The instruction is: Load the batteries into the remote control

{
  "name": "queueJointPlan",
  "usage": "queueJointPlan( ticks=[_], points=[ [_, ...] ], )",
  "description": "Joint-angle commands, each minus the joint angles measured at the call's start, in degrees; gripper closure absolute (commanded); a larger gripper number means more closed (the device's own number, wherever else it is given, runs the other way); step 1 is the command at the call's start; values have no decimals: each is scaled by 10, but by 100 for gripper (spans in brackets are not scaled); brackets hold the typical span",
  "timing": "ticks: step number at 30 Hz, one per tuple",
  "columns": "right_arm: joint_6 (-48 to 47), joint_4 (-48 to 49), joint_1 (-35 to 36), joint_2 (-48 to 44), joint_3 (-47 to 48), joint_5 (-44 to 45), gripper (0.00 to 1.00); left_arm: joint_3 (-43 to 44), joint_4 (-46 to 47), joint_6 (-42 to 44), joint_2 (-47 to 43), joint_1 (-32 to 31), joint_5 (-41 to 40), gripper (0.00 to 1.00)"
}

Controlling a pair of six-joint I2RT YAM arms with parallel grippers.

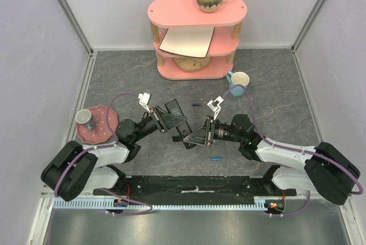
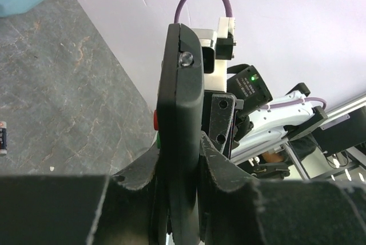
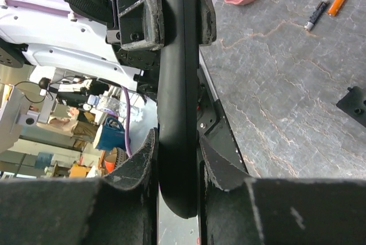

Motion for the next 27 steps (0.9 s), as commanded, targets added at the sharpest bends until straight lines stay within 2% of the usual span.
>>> queueJointPlan(
  ticks=[1,4,5,6,10,14,15,19,22,27],
  points=[
    [-49,-52,5,-32,52,-12,65,-21,57,0,-12,-5,9,98],
    [-151,-227,3,-61,95,23,41,-24,-50,40,-63,-3,-14,98],
    [-205,-317,3,-64,128,35,37,-21,-83,53,-81,-3,-26,98],
    [-230,-353,2,-72,142,42,35,-12,-155,66,-112,-3,-34,98],
    [-316,-490,-8,-97,205,65,21,11,-277,126,-178,-1,-88,98],
    [-371,-592,-15,-119,239,145,18,14,-371,140,-231,0,-158,98],
    [-363,-600,-15,-124,241,240,18,11,-387,140,-243,0,-174,98],
    [-294,-623,-17,-101,209,490,21,-17,-433,143,-318,1,-205,98],
    [-290,-621,-21,-21,224,546,26,-35,-446,148,-349,1,-187,98],
    [-321,-571,-22,131,292,563,30,-55,-459,147,-407,1,-159,98]
  ],
)
